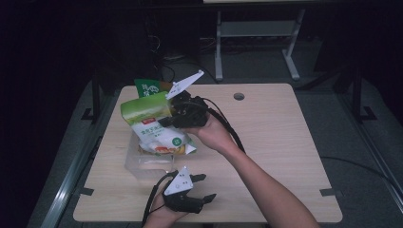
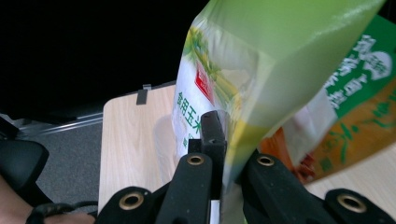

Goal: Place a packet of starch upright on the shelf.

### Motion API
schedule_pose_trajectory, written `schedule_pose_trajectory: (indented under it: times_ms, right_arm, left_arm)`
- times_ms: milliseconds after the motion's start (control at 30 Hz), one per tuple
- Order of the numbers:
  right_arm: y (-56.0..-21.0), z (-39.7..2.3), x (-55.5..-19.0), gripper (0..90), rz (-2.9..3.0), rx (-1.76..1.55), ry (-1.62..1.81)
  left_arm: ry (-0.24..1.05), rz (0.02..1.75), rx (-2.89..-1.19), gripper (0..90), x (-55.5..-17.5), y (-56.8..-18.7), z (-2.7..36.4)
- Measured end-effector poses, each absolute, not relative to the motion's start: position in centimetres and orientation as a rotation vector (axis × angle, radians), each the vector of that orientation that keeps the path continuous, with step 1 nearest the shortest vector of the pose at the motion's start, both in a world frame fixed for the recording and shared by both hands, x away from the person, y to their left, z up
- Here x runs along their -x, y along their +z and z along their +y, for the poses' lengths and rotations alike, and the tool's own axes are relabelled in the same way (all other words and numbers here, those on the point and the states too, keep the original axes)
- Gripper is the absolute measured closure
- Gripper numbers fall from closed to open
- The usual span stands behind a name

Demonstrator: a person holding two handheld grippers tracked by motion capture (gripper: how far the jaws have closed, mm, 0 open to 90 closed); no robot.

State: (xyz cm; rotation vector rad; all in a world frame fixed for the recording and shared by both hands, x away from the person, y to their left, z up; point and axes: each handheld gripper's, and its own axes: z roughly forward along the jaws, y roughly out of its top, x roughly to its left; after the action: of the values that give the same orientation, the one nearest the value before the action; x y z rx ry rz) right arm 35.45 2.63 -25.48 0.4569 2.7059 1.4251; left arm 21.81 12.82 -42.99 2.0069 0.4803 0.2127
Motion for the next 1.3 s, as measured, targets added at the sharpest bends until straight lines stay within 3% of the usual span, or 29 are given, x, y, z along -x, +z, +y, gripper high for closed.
schedule_pose_trajectory:
  times_ms: [533,1067,1200,1300]
  right_arm:
    - [-29.4,8.9,-36.6,89.6,2.772,-0.495,1.426]
    - [-33.3,10.0,-36.5,87.6,2.88,-0.432,1.265]
    - [-32.9,9.7,-36.6,81.4,2.897,-0.389,1.237]
    - [-32.6,10.2,-36.7,70.0,2.948,-0.379,1.189]
  left_arm:
    - [0.222,0.479,-2.039,31.7,-21.0,-43.5,13.9]
    - [0.228,0.49,-2.047,31.1,-21.0,-44.0,13.9]
    - [0.227,0.489,-2.049,30.5,-21.0,-44.0,13.8]
    - [0.222,0.497,-2.042,30.5,-21.0,-44.0,13.7]
